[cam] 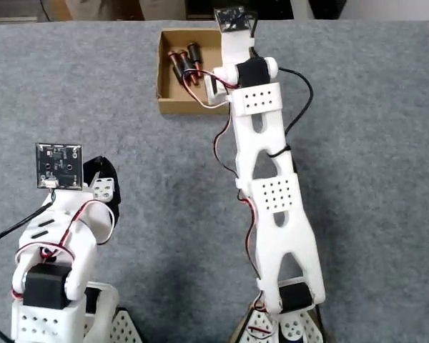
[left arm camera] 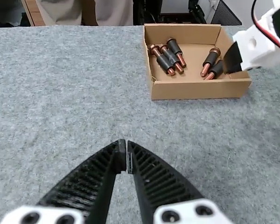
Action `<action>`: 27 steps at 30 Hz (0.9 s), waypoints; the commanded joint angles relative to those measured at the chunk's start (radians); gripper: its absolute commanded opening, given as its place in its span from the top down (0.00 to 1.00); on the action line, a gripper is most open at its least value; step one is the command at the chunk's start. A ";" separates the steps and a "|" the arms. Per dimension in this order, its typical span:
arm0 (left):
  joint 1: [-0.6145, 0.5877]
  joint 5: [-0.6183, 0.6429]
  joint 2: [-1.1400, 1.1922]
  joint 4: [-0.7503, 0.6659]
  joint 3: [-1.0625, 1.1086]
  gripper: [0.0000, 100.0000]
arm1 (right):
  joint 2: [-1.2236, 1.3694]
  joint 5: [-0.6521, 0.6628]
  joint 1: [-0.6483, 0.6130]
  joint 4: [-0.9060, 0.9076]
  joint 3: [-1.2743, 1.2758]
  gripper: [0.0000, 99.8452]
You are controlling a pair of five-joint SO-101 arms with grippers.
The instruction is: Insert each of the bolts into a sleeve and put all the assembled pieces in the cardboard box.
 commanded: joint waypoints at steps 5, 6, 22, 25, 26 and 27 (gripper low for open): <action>-0.014 0.002 -0.007 -0.021 -0.005 0.98 | -0.153 0.029 -0.004 0.075 -0.058 1.00; -0.014 0.002 -0.007 -0.021 -0.005 0.98 | -0.177 0.051 -0.005 0.077 -0.054 1.00; -0.014 0.000 -0.007 -0.021 -0.005 0.98 | -0.438 0.192 0.028 0.081 0.222 1.00; -0.014 0.000 -0.007 -0.021 -0.005 0.98 | -0.602 0.192 0.028 0.078 0.503 1.00; -0.014 0.000 -0.007 -0.021 -0.005 0.98 | -0.659 0.192 0.028 0.077 0.605 1.00; -0.014 0.000 -0.007 -0.021 -0.005 0.98 | -0.714 0.190 0.028 0.077 0.702 1.00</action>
